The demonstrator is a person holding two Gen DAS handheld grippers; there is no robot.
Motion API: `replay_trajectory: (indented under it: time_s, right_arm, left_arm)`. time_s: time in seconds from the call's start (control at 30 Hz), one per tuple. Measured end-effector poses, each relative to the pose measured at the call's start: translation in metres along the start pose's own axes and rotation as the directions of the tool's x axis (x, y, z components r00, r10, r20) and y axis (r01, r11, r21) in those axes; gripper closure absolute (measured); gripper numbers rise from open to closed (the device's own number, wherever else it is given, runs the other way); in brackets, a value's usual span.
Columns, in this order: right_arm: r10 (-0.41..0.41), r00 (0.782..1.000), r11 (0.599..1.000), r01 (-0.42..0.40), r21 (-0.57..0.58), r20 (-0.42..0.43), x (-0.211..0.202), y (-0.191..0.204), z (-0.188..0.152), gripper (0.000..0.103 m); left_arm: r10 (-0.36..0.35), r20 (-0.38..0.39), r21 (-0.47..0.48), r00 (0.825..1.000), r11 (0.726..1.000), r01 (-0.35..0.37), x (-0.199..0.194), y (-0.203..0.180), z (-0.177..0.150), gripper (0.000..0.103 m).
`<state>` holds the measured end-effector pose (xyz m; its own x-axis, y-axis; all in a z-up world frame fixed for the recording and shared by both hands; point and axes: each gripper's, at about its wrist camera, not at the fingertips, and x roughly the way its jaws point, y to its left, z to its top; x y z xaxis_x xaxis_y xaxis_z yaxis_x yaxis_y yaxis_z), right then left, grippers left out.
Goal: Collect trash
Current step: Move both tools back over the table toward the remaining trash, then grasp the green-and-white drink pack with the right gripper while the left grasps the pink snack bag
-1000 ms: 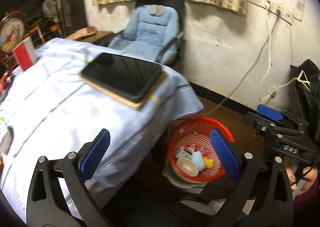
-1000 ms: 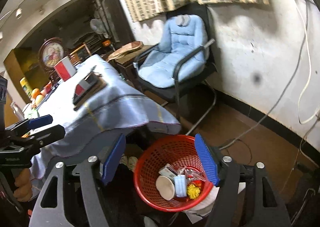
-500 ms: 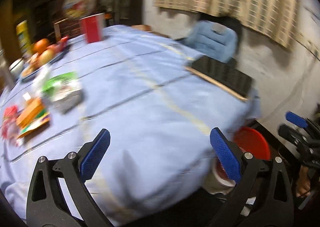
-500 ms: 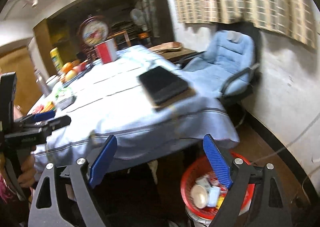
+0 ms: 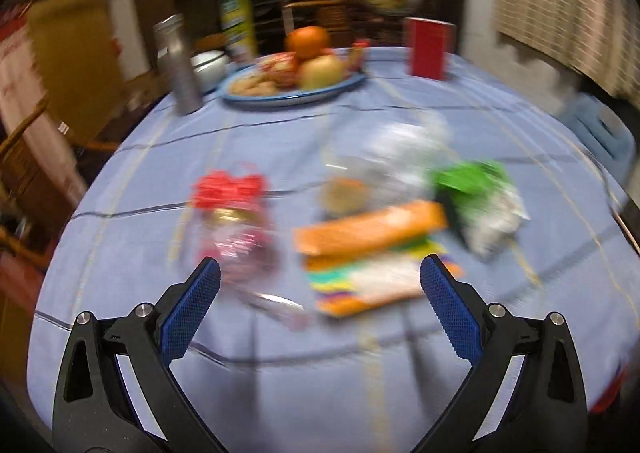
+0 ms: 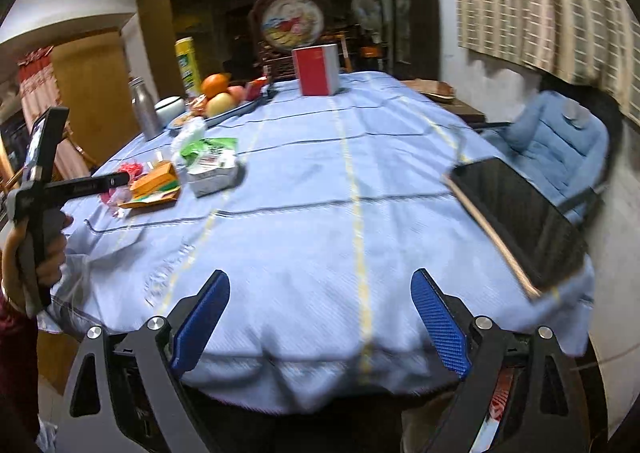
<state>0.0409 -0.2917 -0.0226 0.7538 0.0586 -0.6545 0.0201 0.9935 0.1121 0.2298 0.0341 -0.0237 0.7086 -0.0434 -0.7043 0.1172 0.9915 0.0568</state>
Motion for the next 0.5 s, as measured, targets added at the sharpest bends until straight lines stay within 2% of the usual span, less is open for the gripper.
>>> replay_trajectory:
  time_s: [0.13,0.23,0.37,0.43,0.5]
  right_arm:
    - [0.025,1.000,1.000,-0.025,-0.017,-0.018,0.017,0.009,0.014,0.012]
    - [0.041,0.999,0.999,-0.041,-0.026,-0.030,0.029,0.019,0.026,0.012]
    - [0.057,0.997,0.997,-0.059,-0.041,-0.055,0.048,0.030,0.044,0.012]
    - [0.082,0.994,0.996,-0.085,-0.038,-0.071,0.062,0.036,0.057,0.012]
    - [0.107,0.990,0.993,-0.110,-0.029,-0.090,0.077,0.042,0.068,0.012]
  left_arm:
    - [0.024,-0.058,-0.070,0.998,0.997,-0.028,0.027,0.044,0.016,0.007]
    - [0.030,-0.084,-0.077,0.996,0.996,-0.037,0.045,0.056,0.020,0.007]
    - [-0.035,-0.117,-0.086,0.992,0.996,0.025,0.067,0.054,0.016,0.007]
    - [-0.079,-0.181,-0.117,0.980,0.991,0.058,0.078,0.056,0.012,0.007]
    - [-0.107,-0.195,-0.153,0.975,0.985,0.078,0.080,0.059,0.009,0.007]
